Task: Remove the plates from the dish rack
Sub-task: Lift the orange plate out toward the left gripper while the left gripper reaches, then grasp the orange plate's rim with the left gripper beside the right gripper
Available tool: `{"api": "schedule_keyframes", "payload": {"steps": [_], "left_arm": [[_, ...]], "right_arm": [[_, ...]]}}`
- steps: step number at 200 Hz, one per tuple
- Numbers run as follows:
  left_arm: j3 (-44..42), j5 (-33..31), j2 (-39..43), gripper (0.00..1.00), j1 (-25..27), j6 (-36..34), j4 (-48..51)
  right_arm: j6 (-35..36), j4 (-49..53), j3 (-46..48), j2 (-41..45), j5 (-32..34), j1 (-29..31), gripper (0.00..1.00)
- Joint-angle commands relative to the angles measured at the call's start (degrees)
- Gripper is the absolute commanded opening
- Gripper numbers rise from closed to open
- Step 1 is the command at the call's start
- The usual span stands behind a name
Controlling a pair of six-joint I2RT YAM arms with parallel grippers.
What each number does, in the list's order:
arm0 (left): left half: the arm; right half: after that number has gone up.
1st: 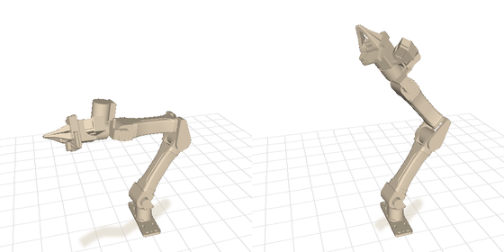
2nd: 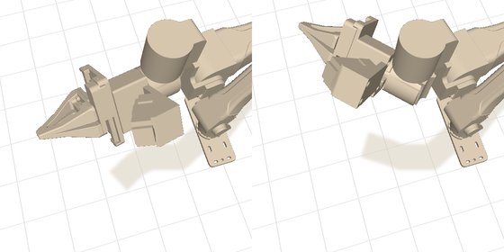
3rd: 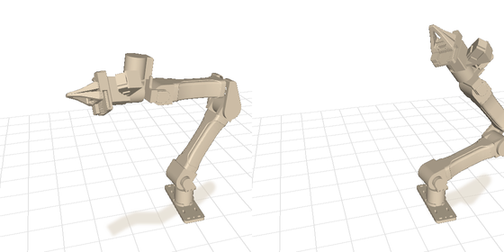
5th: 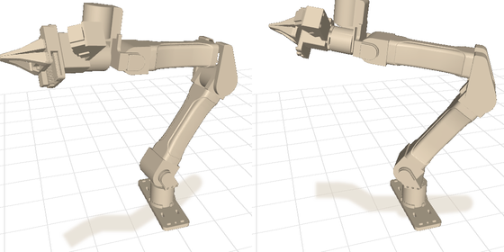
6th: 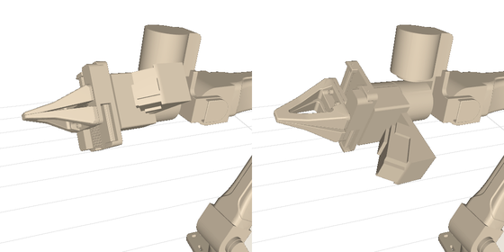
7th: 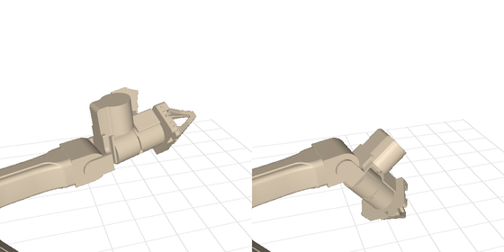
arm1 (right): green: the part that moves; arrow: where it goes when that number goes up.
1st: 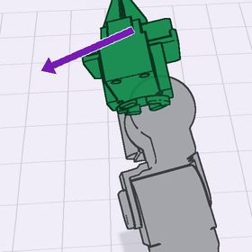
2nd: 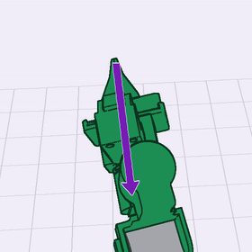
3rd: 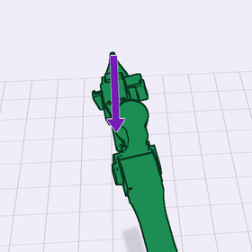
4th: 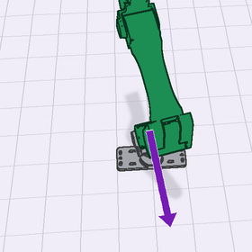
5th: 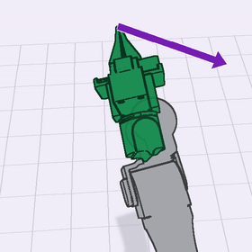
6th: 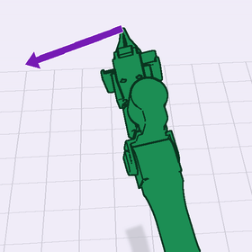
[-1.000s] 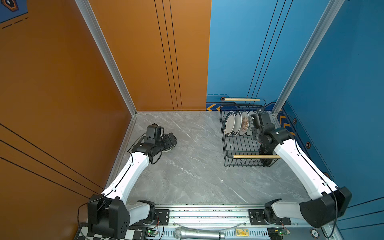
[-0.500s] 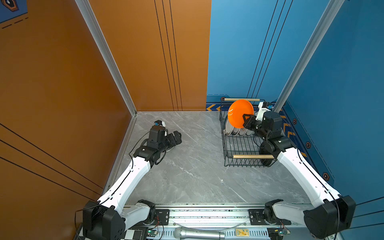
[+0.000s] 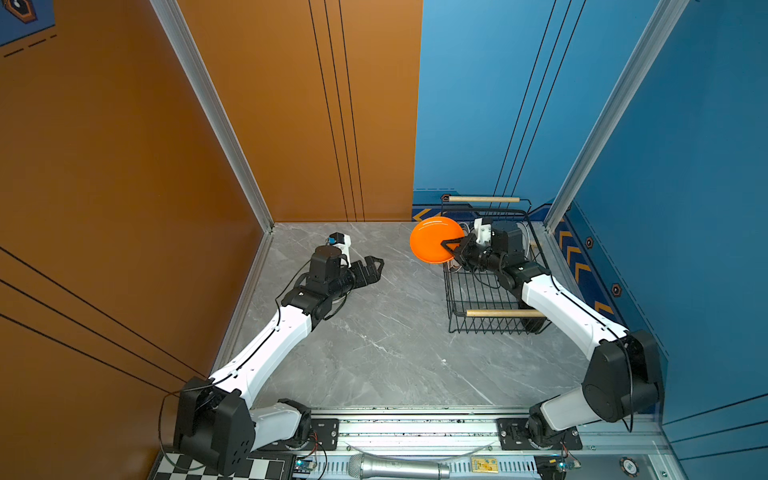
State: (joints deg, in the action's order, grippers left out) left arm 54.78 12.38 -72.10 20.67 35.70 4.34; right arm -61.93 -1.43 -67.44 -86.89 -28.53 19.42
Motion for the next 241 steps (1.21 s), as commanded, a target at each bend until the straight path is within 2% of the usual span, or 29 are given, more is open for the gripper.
{"api": "schedule_keyframes", "payload": {"steps": [1, 37, 86, 89, 122, 160, 181, 202, 218, 241], "left_arm": [[1.6, 5.2, -2.4, 0.99, 1.0, 1.6, -3.9], [3.1, 8.2, -6.0, 0.98, 2.1, 4.2, -6.5], [2.7, 11.8, -8.7, 0.87, 1.9, 7.3, -11.1], [2.6, 12.1, -8.9, 0.83, 1.9, 7.6, -11.3], [2.1, 14.7, -10.0, 0.73, 1.3, 10.4, -14.9], [1.0, 17.1, -10.4, 0.46, 0.3, 13.0, -17.8], [0.8, 18.7, -10.9, 0.34, -0.2, 14.3, -18.9], [0.7, 19.6, -11.0, 0.24, -0.4, 14.5, -18.9], [0.5, 20.2, -11.0, 0.15, -0.6, 14.7, -18.9], [0.0, 21.4, -11.1, 0.09, -1.4, 15.3, -18.9]], "right_arm": [[-5.1, -3.6, -2.2, -1.6, -3.9, 2.3, 0.00], [-5.9, -5.2, -2.1, -3.4, -3.6, 5.7, 0.00], [-9.3, -12.7, 0.0, -5.4, -5.9, 7.9, 0.00], [-9.5, -13.3, 0.0, -5.5, -6.2, 8.1, 0.00], [-9.8, -14.7, -0.4, -7.2, -7.7, 9.3, 0.00], [-9.8, -16.3, -0.4, -8.2, -7.9, 10.2, 0.00], [-8.6, -15.5, -1.0, -8.7, -7.7, 10.6, 0.01], [-6.6, -13.2, -2.3, -9.2, -7.1, 11.2, 0.07], [-5.7, -12.3, -2.9, -9.6, -6.7, 11.6, 0.15], [-5.3, -11.9, -3.7, -10.3, -6.7, 11.7, 0.23]]}}
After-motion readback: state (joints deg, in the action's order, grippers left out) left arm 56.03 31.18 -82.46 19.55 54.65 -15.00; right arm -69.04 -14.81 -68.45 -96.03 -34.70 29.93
